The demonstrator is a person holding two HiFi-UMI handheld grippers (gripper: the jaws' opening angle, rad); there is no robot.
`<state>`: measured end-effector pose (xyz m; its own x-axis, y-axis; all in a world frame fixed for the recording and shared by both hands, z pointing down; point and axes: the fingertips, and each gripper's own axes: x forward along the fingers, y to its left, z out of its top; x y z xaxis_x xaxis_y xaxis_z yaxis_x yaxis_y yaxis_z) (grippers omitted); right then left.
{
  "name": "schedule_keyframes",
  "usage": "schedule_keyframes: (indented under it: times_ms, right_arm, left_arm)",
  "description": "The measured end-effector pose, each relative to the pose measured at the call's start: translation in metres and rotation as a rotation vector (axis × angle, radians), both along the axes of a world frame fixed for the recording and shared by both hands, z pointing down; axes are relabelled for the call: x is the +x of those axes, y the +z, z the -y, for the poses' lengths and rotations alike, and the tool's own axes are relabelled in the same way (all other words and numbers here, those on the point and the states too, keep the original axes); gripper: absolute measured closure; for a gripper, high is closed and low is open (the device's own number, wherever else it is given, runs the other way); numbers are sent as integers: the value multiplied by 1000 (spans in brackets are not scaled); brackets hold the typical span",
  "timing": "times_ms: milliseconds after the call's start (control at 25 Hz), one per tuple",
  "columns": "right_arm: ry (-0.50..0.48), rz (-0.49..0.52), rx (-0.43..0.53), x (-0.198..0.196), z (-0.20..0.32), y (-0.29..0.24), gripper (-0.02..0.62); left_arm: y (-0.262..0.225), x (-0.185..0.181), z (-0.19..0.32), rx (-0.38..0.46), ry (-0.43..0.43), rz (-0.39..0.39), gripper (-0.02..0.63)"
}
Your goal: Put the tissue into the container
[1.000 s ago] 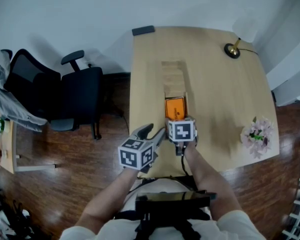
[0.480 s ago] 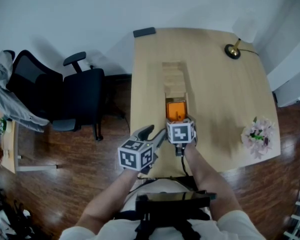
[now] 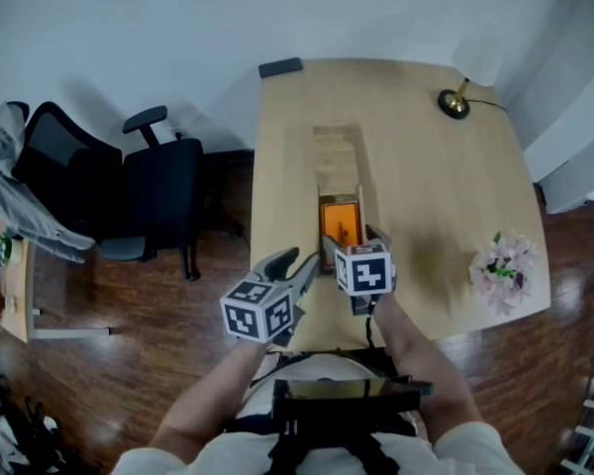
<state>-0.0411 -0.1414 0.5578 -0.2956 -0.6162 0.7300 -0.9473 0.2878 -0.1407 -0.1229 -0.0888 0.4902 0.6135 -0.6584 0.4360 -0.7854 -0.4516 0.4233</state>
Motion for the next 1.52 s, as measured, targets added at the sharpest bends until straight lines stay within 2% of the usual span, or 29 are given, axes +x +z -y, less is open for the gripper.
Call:
schedule_keyframes:
  times_ms: [160, 240, 440, 680, 800, 920, 1040, 1240, 1520]
  right_arm:
    - [-47, 36, 66, 13, -2, -37, 207]
    - [-67, 51, 95, 21, -7, -56, 263]
    - [-70, 61, 182, 53, -17, -106, 377]
    - [-77, 79, 239, 86, -40, -149, 531]
    - [-85, 91, 255, 96, -55, -164, 571]
    - [-104, 139, 254, 103, -74, -178, 588]
    - [-113, 151, 298, 111, -90, -194, 595]
    - [-117, 132, 297, 126, -110, -198, 595]
    - [-79, 186, 272, 135, -114, -191, 595]
  left_arm:
    - [-25, 4, -1, 48, -20, -27, 482]
    - [-41, 6, -3, 79, -30, -41, 523]
    - [-77, 10, -13, 151, -44, -66, 549]
    - [-95, 19, -36, 173, -59, -46, 565]
    - [-101, 24, -50, 172, -62, -39, 577]
    - [-105, 27, -66, 179, -51, 6, 577]
    - [-106, 26, -80, 179, -56, 44, 595]
    - [-108, 23, -91, 157, -77, 35, 595]
    - [-113, 27, -92, 157, -74, 23, 595]
